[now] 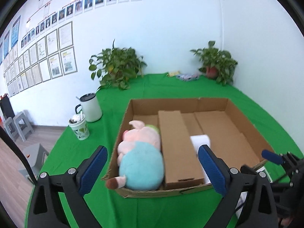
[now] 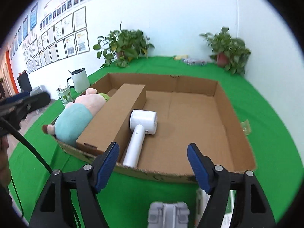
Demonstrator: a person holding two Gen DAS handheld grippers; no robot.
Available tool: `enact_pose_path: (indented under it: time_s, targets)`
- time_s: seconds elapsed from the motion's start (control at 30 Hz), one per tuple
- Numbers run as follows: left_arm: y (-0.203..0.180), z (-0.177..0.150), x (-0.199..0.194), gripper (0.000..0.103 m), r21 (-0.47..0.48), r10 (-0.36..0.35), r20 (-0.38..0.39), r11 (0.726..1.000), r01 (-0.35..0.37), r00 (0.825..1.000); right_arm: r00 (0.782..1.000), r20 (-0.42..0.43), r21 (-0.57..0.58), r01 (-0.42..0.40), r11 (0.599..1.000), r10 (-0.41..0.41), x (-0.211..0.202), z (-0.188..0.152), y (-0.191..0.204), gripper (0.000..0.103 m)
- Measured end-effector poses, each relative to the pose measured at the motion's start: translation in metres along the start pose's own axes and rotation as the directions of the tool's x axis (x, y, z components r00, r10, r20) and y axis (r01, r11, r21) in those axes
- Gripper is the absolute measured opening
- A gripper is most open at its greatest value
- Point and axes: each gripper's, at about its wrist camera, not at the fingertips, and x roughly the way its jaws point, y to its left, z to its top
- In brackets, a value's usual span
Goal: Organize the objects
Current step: 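Open the right gripper and withdraw it from the fan, then move the right gripper toward the white phone stand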
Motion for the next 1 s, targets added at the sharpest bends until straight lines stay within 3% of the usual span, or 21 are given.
enact_pose_path:
  time_s: [0.03,0.07,0.1,0.13,0.17,0.23,0.27,0.3,0.33,0.37,0.47,0.63,0.87,1.0]
  targets:
    - [-0.005,-0.002,-0.003,0.095,0.005,-0.018,0.006,1.000,0.018,1.000,1.000,0.015,0.010,0.018,1.000,-0.018,-0.006,-0.004,0.001,0.072]
    - [-0.009,-0.003,-0.004,0.081,0.012,-0.028,0.005,1.000,0.028,1.000,0.999,0.026,0.027,0.030,0.999,-0.031,-0.011,-0.006,0.001,0.057]
    - [-0.015,-0.005,-0.006,0.050,0.025,-0.049,0.001,0.998,0.049,0.999,0.999,0.033,0.047,0.038,0.998,-0.040,-0.017,-0.010,-0.001,0.044]
    - [-0.021,-0.008,-0.005,0.032,0.040,-0.075,-0.014,0.996,0.076,0.997,0.998,0.024,0.055,0.050,0.997,-0.052,-0.021,-0.013,-0.002,0.023]
    - [-0.026,-0.009,-0.004,0.010,0.050,-0.101,-0.036,0.994,0.102,0.994,0.998,0.019,0.055,0.060,0.997,-0.061,-0.025,-0.015,-0.003,0.018]
    - [-0.036,-0.014,-0.005,0.011,0.046,-0.118,-0.051,0.992,0.121,0.992,0.998,0.045,0.040,0.031,0.999,-0.033,-0.036,-0.019,-0.004,0.019]
    - [-0.039,-0.017,-0.007,0.014,0.039,-0.107,-0.044,0.993,0.108,0.993,0.998,0.055,0.025,0.028,0.999,-0.029,-0.040,-0.020,-0.005,0.030]
    - [-0.044,-0.020,-0.010,0.034,0.030,-0.093,-0.037,0.995,0.094,0.995,0.997,0.062,0.011,0.041,0.999,-0.041,-0.045,-0.021,-0.005,0.042]
    - [-0.046,-0.022,-0.011,0.055,0.020,-0.084,-0.035,0.996,0.085,0.996,0.997,0.070,0.007,0.042,0.999,-0.043,-0.049,-0.022,-0.005,0.070]
    - [-0.049,-0.024,-0.013,0.100,0.005,-0.071,-0.029,0.997,0.071,0.997,0.995,0.088,0.012,0.037,0.999,-0.038,-0.054,-0.025,-0.006,0.085]
    - [-0.046,-0.031,-0.031,0.102,-0.048,-0.035,0.060,0.998,0.038,0.998,0.994,0.094,0.047,0.059,0.997,-0.064,-0.056,-0.029,-0.012,0.085]
    - [-0.043,-0.036,-0.039,0.102,-0.031,0.003,0.038,1.000,-0.002,0.999,0.999,0.020,0.084,0.036,0.996,-0.037,-0.046,-0.037,-0.024,0.085]
    - [-0.047,-0.055,-0.044,0.102,0.037,0.011,0.032,0.999,-0.012,0.999,0.992,0.030,0.052,-0.121,0.991,0.120,-0.052,-0.052,-0.022,0.085]
    - [-0.056,-0.077,-0.040,0.102,0.100,0.009,0.010,0.995,-0.010,1.000,0.979,-0.041,0.085,-0.197,0.977,0.201,-0.040,-0.069,-0.019,0.085]
